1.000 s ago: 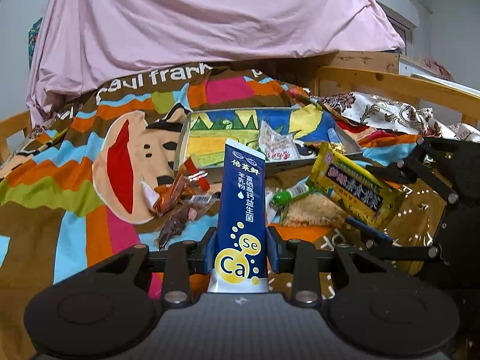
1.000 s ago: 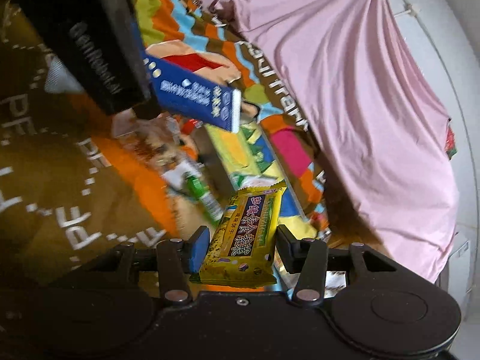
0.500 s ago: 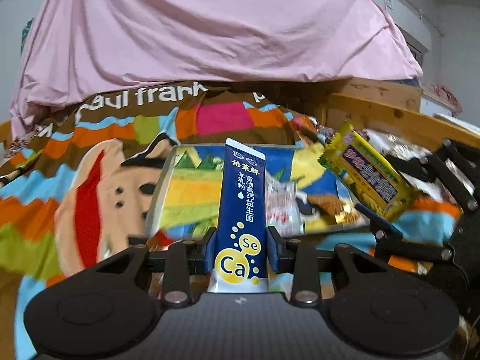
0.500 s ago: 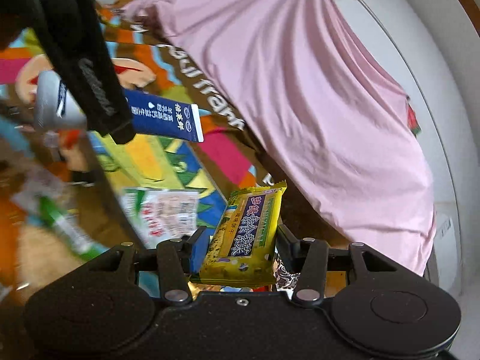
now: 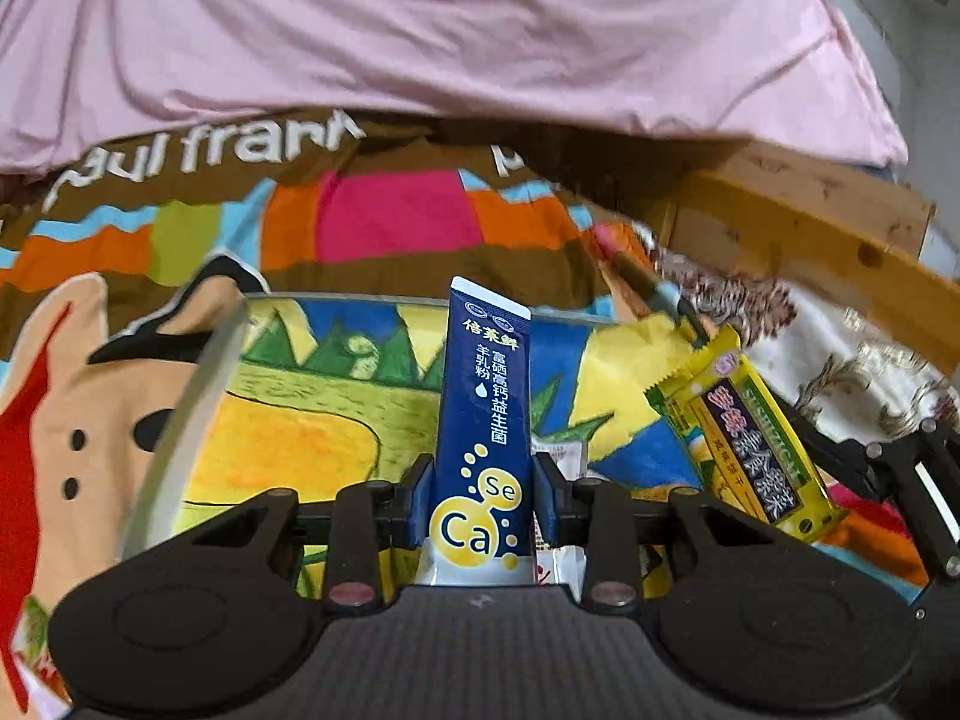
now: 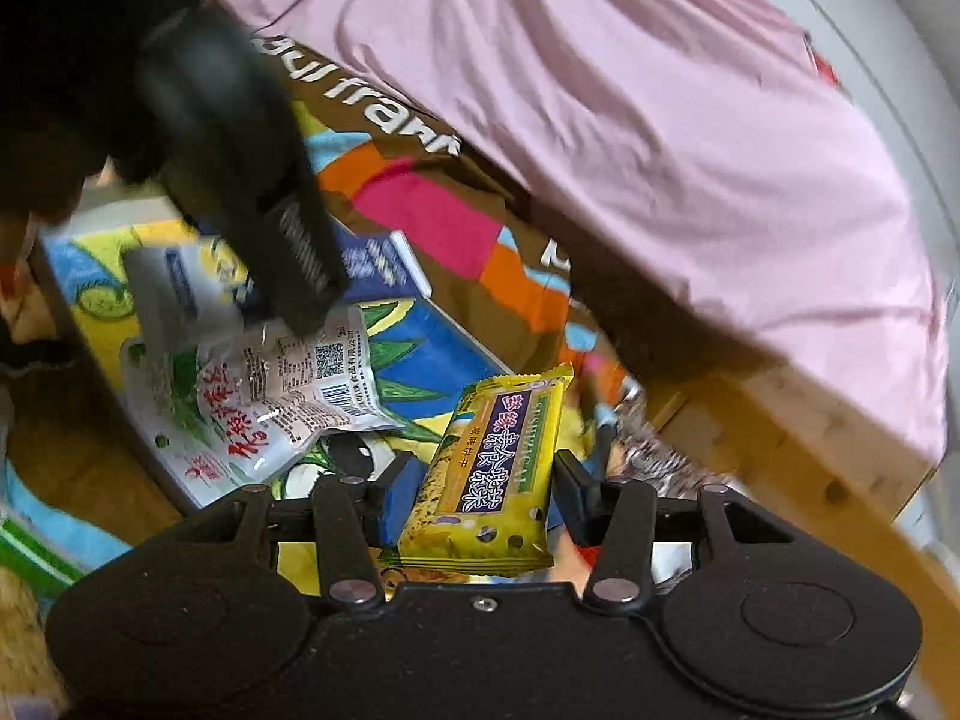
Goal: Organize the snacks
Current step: 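Lower the milk tube into the tray with left tool while right tool drops yellow bar, then raise both tools out of the tray and back toward the remaining snacks, then grasp the mixed-nut bar packet with the left tool while the right tool grasps the rice-crisp bag, then lift the nut packet with the left tool while the right tool carries the rice-crisp bag, then lower the nut packet into the tray with left tool while right tool releases rice-crisp bag, then raise both tools out of the tray and back toward the remaining snacks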
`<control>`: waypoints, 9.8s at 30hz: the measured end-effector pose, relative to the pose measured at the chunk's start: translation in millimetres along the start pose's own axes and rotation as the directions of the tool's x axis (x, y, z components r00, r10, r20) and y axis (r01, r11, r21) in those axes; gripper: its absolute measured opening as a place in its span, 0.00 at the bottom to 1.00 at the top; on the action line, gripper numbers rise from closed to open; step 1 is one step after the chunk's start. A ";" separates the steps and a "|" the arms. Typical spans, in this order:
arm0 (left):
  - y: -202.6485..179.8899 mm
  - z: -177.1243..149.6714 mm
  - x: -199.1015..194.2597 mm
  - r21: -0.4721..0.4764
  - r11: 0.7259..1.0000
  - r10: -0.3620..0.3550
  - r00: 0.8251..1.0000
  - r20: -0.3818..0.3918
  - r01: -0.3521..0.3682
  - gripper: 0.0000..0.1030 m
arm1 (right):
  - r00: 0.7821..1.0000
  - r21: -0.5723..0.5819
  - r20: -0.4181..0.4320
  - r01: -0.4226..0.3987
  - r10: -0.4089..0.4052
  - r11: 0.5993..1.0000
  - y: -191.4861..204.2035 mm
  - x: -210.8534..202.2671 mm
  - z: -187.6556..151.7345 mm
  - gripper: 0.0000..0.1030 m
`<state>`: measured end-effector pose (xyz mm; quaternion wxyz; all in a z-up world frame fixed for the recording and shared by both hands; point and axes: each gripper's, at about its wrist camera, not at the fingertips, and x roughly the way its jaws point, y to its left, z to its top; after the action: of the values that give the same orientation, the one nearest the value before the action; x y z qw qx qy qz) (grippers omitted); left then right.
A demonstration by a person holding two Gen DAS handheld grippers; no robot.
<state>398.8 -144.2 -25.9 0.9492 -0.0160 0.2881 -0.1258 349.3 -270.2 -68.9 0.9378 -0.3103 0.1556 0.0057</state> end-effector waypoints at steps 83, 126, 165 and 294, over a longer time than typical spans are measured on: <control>66.3 -161.9 -276.4 -0.039 0.993 0.115 0.989 0.093 -0.112 1.00 | 0.963 0.441 -0.027 -0.229 0.268 0.868 2.7 -268.5 -19.8 0.99; 101.7 -105.0 -106.0 0.103 0.939 -0.297 0.926 -0.231 0.327 0.99 | 0.743 0.260 -0.024 -0.642 0.669 0.721 21.7 -92.0 -35.3 0.99; 53.7 -131.9 -145.4 -0.026 0.999 -0.046 0.959 -0.280 0.041 0.39 | 0.801 0.351 -0.156 -0.502 0.578 0.790 29.5 -150.9 -32.8 0.78; 58.1 11.6 -89.4 -0.261 0.943 0.260 0.947 0.186 -0.208 0.99 | 0.974 0.600 0.217 -0.187 0.067 0.778 -66.8 -85.0 47.1 0.99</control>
<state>346.8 -66.2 26.3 0.9744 -0.1089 0.1951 0.0265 289.2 -289.3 30.7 0.9952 0.0260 0.0823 0.0466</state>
